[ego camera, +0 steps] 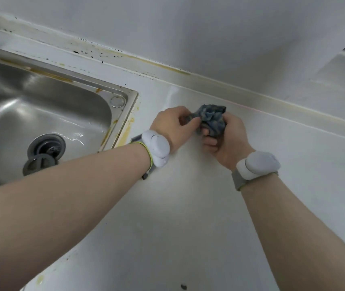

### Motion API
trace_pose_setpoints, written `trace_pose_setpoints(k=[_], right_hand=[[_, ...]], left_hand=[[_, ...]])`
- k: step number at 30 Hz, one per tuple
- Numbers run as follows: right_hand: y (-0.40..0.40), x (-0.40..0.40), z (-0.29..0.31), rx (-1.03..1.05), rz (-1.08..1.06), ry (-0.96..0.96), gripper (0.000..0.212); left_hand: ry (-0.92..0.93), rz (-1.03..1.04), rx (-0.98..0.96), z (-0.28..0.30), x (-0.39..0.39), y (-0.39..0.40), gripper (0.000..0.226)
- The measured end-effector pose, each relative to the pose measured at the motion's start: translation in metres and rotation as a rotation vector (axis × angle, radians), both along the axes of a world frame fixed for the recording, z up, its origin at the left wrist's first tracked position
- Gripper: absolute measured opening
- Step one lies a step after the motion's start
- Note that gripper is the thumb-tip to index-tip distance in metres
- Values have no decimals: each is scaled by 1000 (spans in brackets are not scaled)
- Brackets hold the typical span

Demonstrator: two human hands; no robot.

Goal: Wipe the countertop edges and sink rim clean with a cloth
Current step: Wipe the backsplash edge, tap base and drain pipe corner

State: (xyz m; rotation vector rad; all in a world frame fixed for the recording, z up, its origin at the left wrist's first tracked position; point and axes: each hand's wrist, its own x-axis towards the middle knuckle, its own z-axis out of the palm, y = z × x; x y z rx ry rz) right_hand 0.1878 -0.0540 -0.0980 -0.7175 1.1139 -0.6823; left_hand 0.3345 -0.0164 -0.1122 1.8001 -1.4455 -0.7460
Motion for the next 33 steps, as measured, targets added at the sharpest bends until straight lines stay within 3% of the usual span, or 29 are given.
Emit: trace_pose_setpoints(k=[3,7,9,11,12,14,16,20,23,28,33], right_hand=[[-1,6,-2,-28,-148,307,19],[-8,14,2,-56,-367,332,5],[-14,19,4,-134,-472,363,20],[-13,24,5,-232,-553,483,46],[-10,24,5,-347,-565,585,47],[0,27,5,-673,-492,813,36],[1,32,-1,-858,-275,957,31],[-15,45,-34,-1005,251,1348,31],[-15,47,-40,-1069,369,1557,34],[-25,2,-45,-1042,256,1662,37],[-44,-15,-46,-1135,316,1467,34]], left_hand=[[17,163,11,-1,17,4,46],[142,249,48,3,36,-1,44],[224,261,57,8,40,-6,18],[254,287,89,10,43,-7,32],[224,293,93,10,45,-6,37],[86,270,69,9,47,-2,32],[-21,207,50,6,44,2,22],[-229,75,60,-5,35,6,15],[-520,-31,141,-7,28,3,31],[-786,-153,113,-9,25,-1,34],[-807,-149,26,-23,28,0,34]])
